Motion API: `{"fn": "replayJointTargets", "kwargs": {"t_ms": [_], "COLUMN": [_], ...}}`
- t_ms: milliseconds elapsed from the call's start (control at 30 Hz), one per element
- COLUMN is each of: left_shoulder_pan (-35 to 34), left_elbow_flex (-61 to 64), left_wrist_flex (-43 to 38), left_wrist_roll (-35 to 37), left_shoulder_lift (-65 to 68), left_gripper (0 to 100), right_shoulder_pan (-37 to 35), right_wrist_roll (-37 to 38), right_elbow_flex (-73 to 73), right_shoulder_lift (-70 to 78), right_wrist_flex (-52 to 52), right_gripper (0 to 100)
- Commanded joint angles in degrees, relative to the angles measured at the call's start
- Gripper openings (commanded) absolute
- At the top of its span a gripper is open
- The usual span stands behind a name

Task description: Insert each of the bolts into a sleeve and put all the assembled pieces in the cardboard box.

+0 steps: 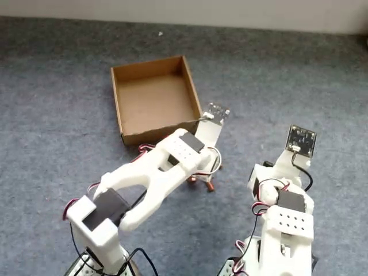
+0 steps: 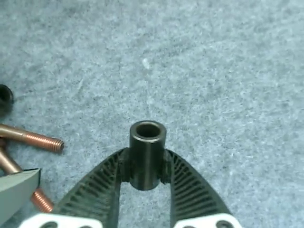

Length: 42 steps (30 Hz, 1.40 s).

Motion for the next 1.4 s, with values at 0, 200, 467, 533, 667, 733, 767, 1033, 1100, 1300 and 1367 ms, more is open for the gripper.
{"fn": "replayJointTargets", "kwargs": {"t_ms": [0,200,467,533,667,733,767,1033,1100,1300,1367], "left_shoulder_pan": [0.13,-2.24,-2.33,-2.24,-1.8,-1.01,-0.57,-0.48,-0.66,-0.84,-1.19], "left_elbow_flex": [-3.65,-5.05,-5.14,-5.05,-5.05,-4.53,-4.18,3.65,6.99,18.86,23.16], "left_wrist_flex": [-0.79,-0.97,-1.14,-1.05,-0.79,-0.7,0.09,3.69,3.69,-1.41,-3.96], "left_wrist_roll": [0.7,0.79,0.26,0.26,0.26,0.26,0.18,-0.26,-3.43,-5.89,-5.89], "left_shoulder_lift": [2.59,4.0,4.09,4.0,3.12,1.19,-0.4,-21.67,-27.47,-46.37,-52.88], "left_gripper": [19,17,1,1,1,1,1,1,1,1,1], "right_shoulder_pan": [0.66,0.66,0.66,0.66,0.66,0.66,0.66,0.4,0.4,-0.31,-2.15], "right_wrist_roll": [-0.7,-0.7,-0.7,-0.7,-0.7,-0.53,-0.53,-0.35,-0.35,-0.26,-0.26], "right_elbow_flex": [-0.57,-0.57,-0.57,-0.57,-0.48,-0.48,-0.48,-0.48,-0.48,-0.66,-0.66], "right_shoulder_lift": [-1.71,-1.71,-1.71,-1.71,-1.71,-1.71,-1.71,-1.71,-1.8,-1.8,-1.8], "right_wrist_flex": [-1.27,-1.27,-1.27,-1.27,-1.27,-1.27,-1.27,-1.1,-1.01,-0.84,-0.84], "right_gripper": [0.5,0.5,0.5,0.5,0.5,0.5,0.5,0.5,0.5,0.5,0.5]}}
